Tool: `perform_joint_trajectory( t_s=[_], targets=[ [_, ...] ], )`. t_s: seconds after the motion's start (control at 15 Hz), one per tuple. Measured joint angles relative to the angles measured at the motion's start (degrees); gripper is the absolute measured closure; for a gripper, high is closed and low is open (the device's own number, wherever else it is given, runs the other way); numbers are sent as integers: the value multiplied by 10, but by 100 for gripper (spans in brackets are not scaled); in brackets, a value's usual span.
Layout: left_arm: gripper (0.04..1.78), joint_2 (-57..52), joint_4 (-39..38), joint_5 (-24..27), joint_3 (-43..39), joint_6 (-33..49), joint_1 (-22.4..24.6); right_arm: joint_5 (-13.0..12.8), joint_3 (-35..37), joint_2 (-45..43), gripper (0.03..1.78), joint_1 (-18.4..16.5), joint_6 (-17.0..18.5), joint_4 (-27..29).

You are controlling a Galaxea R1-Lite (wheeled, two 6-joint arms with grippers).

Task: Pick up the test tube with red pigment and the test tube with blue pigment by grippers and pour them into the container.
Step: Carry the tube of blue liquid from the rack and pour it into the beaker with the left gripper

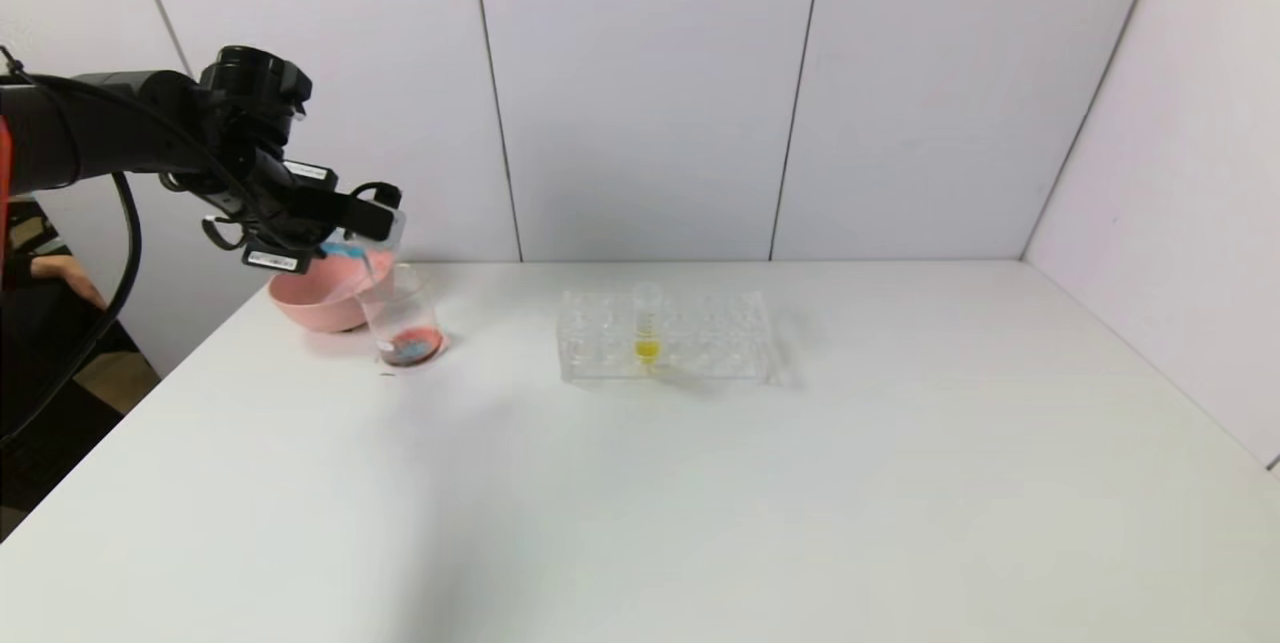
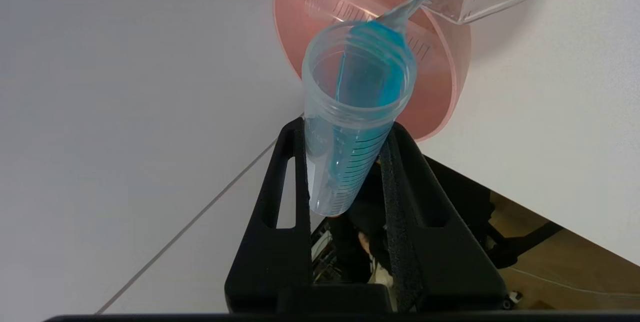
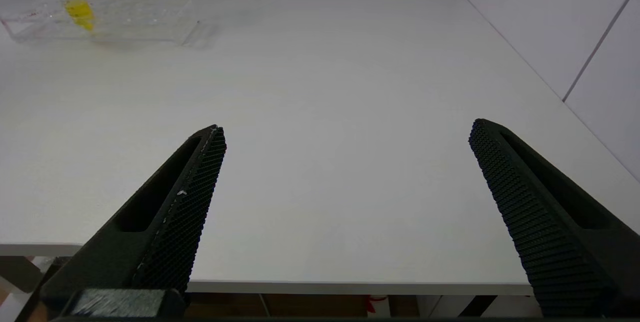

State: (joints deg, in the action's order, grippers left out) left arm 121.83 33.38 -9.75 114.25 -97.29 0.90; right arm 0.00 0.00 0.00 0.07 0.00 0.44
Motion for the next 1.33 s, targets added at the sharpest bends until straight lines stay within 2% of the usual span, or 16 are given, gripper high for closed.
perform_joint_trajectory(
  t_s=[1.33],
  targets=[
    [138,8,-9,-73,0,-27,-21,0,0,0,4,0,0,0]
  ],
)
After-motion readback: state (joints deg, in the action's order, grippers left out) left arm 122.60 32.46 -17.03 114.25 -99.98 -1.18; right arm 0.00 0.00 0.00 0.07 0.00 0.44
